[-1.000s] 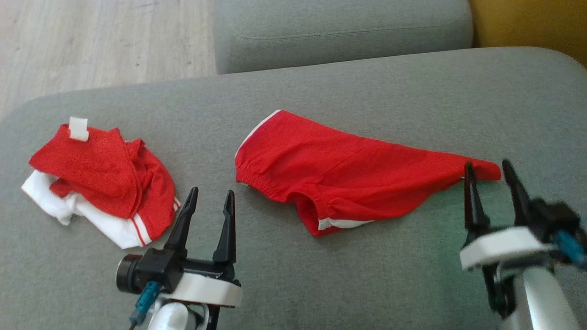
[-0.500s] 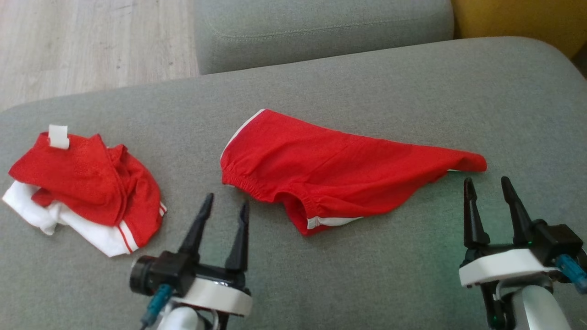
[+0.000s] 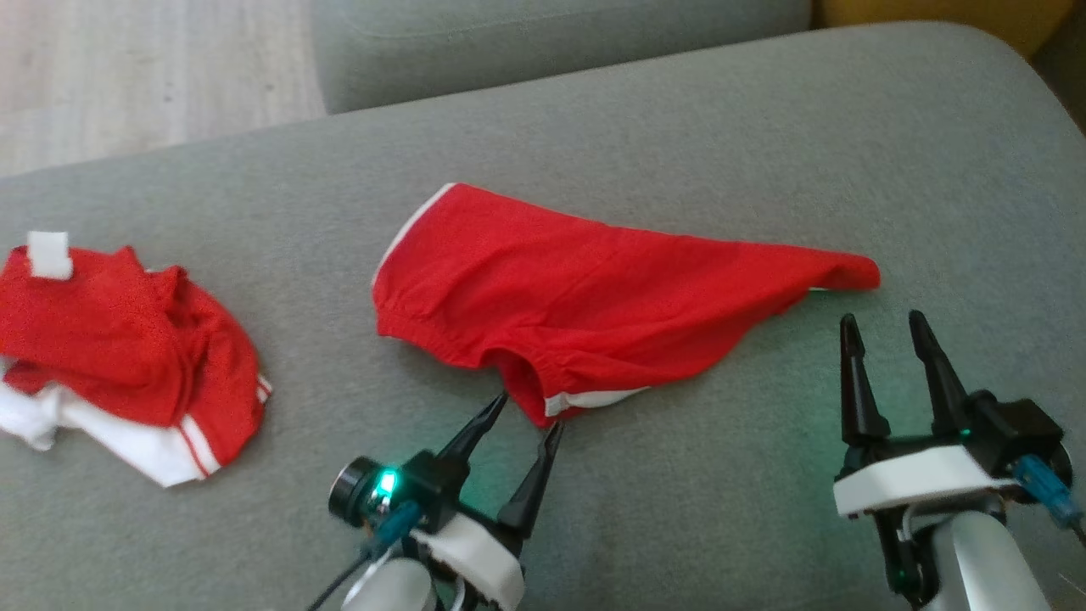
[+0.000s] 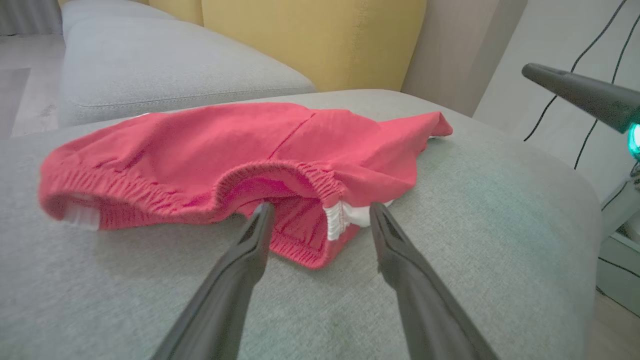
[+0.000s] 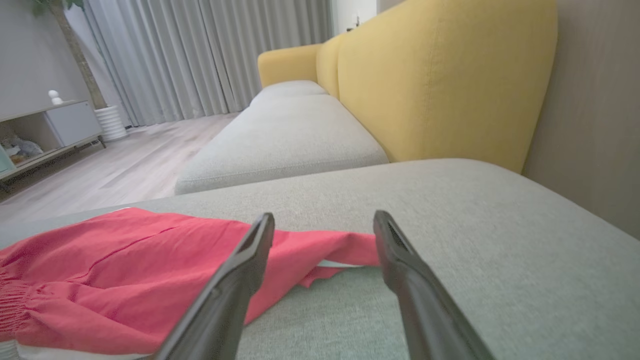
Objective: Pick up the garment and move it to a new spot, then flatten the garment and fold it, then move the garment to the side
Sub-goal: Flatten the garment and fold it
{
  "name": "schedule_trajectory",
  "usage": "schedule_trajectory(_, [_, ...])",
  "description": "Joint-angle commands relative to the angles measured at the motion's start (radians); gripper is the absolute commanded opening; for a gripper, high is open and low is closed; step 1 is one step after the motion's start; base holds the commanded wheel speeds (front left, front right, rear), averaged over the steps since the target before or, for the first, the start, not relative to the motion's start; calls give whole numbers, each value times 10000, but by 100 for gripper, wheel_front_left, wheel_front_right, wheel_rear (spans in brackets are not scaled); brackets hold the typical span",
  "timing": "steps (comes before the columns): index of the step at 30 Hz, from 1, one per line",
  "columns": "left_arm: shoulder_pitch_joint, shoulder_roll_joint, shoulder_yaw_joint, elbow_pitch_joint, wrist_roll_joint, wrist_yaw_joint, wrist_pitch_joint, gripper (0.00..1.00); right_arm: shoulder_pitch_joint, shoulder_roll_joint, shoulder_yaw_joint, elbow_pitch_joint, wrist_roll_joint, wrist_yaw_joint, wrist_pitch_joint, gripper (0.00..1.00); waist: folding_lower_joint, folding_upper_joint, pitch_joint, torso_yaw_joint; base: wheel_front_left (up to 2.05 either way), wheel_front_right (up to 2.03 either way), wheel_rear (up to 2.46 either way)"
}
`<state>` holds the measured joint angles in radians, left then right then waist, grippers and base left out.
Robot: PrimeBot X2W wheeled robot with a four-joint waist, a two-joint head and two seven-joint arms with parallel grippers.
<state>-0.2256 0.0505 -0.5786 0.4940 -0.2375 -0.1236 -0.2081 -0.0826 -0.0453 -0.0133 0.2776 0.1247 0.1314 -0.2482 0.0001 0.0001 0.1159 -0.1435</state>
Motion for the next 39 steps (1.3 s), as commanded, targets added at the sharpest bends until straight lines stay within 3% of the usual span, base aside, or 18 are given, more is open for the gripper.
schedule_trajectory(1, [-465,-1,232,-181,27,-10,-13,100,-391,-49,271,-268,89,-7,-126,100,-1,-1,136,-167,0,0,0])
schedule_trajectory(10, [-1379,7,13,1064,-122,-31,109,100,-601,-49,384,-368,252,-7,-133,100,-1,-1,512,-810,0,0,0])
schedule_trajectory(20, [-1653,2,-258,1397,-380,-45,-285,100,-553,-49,300,-332,173,-7,-134,100,-1,-1,496,-701,0,0,0])
schedule_trajectory(21, [-1668,1,-292,1397,-416,-47,-313,94,-557,-49,318,-311,159,-7,-134,100,-1,-1,490,-683,0,0,0])
schedule_trajectory(22, [-1681,1,-327,1397,-461,-49,-339,80,-564,-49,338,-287,143,-7,-134,100,-1,-1,484,-668,0,0,0])
schedule_trajectory(23, [-1696,1,-382,1396,-495,-51,-361,20,-573,-49,354,-267,132,-7,-134,100,-1,-1,477,-661,0,0,0])
schedule_trajectory(24, [-1712,0,-440,1391,-520,-53,-381,0,-583,-49,373,-249,123,-7,-135,100,-1,-1,474,-654,0,0,0])
schedule_trajectory(30, [-1702,95,-371,1142,-592,26,-492,0,-587,-49,348,-175,63,-7,-135,100,-1,-1,367,-516,0,0,0])
schedule_trajectory(39, [-1170,853,454,-116,-561,442,-532,0,-474,-49,435,102,-43,-7,-129,100,-1,-1,-65,96,0,0,0])
